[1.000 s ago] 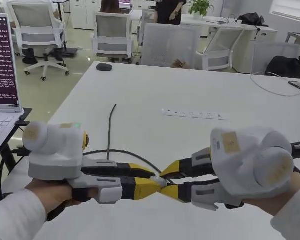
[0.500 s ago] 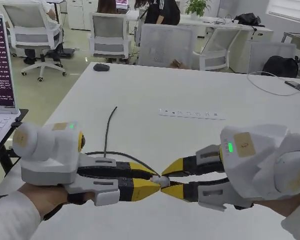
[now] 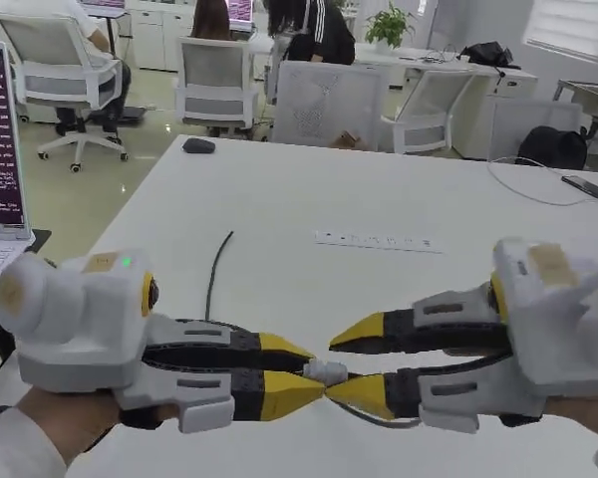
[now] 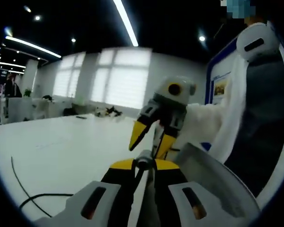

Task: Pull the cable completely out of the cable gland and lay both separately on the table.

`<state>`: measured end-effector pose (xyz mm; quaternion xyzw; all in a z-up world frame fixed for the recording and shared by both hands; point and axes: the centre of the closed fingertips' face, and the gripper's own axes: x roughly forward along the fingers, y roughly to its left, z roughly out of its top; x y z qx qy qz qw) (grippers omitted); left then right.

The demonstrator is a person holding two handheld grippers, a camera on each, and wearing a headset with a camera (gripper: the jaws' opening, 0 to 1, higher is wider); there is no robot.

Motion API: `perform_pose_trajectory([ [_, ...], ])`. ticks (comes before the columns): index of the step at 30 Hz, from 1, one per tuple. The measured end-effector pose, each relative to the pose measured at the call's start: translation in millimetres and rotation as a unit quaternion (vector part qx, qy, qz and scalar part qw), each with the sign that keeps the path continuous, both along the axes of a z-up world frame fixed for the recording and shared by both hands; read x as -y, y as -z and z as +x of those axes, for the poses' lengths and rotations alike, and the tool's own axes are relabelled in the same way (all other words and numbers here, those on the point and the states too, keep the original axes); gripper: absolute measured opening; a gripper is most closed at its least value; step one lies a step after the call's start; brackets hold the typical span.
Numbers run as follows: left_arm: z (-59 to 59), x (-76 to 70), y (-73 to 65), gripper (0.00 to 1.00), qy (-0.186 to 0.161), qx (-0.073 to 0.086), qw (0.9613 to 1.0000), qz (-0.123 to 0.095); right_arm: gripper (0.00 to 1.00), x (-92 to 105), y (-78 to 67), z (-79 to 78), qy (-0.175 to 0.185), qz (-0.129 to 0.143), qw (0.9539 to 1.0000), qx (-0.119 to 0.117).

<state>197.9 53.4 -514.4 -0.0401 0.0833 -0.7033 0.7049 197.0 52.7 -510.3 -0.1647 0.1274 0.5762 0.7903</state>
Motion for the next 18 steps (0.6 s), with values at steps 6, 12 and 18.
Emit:
perform_pose_trajectory([
  [6,0.2,-1.3,-8.5,0.15,-0.001,0.021,0.9996,-0.020,0.23,1.2,-4.2,-1.7,0.019,0.086,0.9901,-0.110],
  [12,1.0,-2.1,-14.7,0.15,-0.005,0.033,0.9988,-0.037,0.14,-4.1,-7.5,-3.1,0.009,0.144,0.9779,-0.151],
  [18,1.4,-2.8,-16.1,0.15,-0.002,0.037,0.9986,-0.039,0.13,-5.8,-7.7,-5.3,0.004,0.141,0.9799,-0.141],
])
